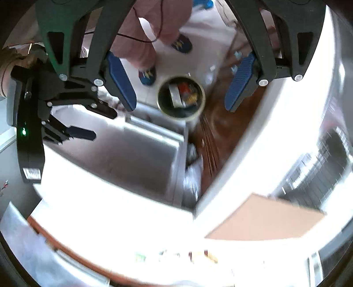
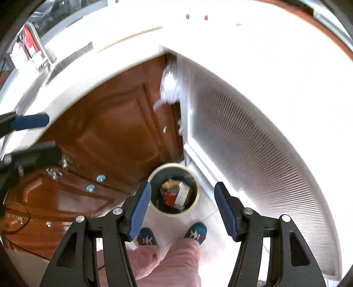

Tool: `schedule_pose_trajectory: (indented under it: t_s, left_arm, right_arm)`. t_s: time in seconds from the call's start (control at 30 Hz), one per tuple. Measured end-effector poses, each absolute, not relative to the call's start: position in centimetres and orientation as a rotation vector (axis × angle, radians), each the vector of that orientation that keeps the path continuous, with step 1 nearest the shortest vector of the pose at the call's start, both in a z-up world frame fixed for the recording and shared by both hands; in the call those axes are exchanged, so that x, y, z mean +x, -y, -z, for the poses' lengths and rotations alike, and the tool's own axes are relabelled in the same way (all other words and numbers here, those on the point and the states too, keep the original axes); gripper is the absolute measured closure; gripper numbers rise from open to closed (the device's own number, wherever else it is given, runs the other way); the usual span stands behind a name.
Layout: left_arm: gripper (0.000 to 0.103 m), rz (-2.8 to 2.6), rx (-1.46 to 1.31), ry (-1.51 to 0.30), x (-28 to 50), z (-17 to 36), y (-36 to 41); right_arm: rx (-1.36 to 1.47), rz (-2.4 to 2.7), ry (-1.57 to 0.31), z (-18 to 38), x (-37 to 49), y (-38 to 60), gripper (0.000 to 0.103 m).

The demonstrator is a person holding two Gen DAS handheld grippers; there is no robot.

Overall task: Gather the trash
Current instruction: 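Raise both tools back over the worktop, then grasp the green tea bottle with the right tool while left grasps the yellow-red spice box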

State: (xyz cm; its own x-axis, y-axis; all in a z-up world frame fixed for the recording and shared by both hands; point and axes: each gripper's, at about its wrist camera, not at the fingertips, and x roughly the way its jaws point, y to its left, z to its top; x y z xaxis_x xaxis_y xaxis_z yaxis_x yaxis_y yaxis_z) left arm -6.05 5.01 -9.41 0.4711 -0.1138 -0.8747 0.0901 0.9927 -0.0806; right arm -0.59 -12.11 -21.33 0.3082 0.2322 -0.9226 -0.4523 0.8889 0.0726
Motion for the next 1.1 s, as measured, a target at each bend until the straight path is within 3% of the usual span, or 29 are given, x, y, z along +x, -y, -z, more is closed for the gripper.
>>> schedule_pose_trajectory:
  t_s: [0.37,0.73,0.9,1.1]
  left_arm:
    - [0.023,0.148,-0.041,-0.886,-5.1,-1.6,-6.2]
    - [0.023,0.114,-0.011,-0.803,1.8,-7.1,-3.1]
    - [0.023,0.03,-0.04,-0.792,7.7,-8.8,-2.6]
    - [0.023,-0.044,-0.097,-0.835,16.9,-8.1,-2.7]
  right_arm:
    - [-0.192,-0.373,-0.932,7.7,0.5,14.1,0.042]
    - [-0.213,-0.328,-0.769,-3.3,8.3,17.7,0.036]
    - [-0.278,-0.357,-0.739,-4.6,17.0,19.7,0.036]
    - [-0.337,-0.365,-0.766,-2.1,29.5,22.9,0.036]
